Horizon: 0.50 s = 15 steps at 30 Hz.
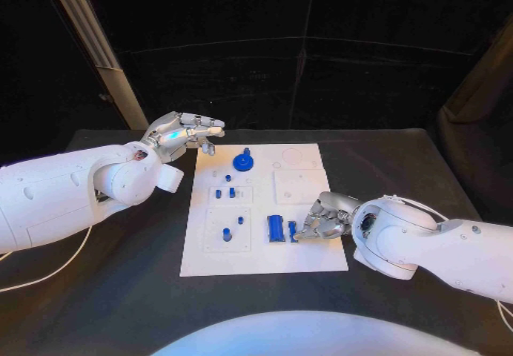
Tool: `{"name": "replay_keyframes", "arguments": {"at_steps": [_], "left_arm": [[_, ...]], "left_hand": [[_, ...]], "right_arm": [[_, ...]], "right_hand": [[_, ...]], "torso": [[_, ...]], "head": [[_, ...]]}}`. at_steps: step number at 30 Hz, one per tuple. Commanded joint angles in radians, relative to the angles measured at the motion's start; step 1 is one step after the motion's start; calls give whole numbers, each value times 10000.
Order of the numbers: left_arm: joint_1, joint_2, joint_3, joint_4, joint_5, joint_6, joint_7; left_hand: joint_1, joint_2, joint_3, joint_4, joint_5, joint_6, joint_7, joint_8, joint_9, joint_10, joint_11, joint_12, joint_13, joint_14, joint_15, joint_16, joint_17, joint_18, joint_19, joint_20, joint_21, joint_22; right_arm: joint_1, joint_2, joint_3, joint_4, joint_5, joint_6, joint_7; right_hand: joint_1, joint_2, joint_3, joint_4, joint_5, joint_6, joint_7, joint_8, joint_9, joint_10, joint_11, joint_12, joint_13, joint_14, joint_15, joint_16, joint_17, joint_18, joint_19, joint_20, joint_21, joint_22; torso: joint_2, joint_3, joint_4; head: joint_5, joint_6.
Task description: Assemble the parts on the task board
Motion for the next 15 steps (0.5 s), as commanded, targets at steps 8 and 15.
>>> {"name": "replay_keyframes", "arguments": {"at_steps": [8,15], "left_arm": [[12,-2,8,19,37,107,36],[12,-10,8,28,37,104,40]], "left_hand": [[-65,71,-67,20,-54,7,74,-50,13,-81,-16,63,14,-30,12,-46,-13,47,67,13,-51,-14],[-65,71,-67,20,-54,7,74,-50,13,-81,-16,63,14,-30,12,-46,-13,47,67,13,-51,-14]], "right_arm": [[13,112,0,-150,-11,372,238],[13,249,0,-318,-87,409,32]], "right_hand": [[32,56,-21,-44,23,-21,35,-56,19,-53,38,-36,235,579,-4,-65,193,41,848,-25,-39,2248],[39,171,-18,-75,38,12,26,-40,35,-48,33,-25,244,582,-2,-58,207,40,851,-22,-35,2253]], "torso": [[16,-4,23],[10,-4,10]], "head": [[-5,15],[-3,-6]]}}
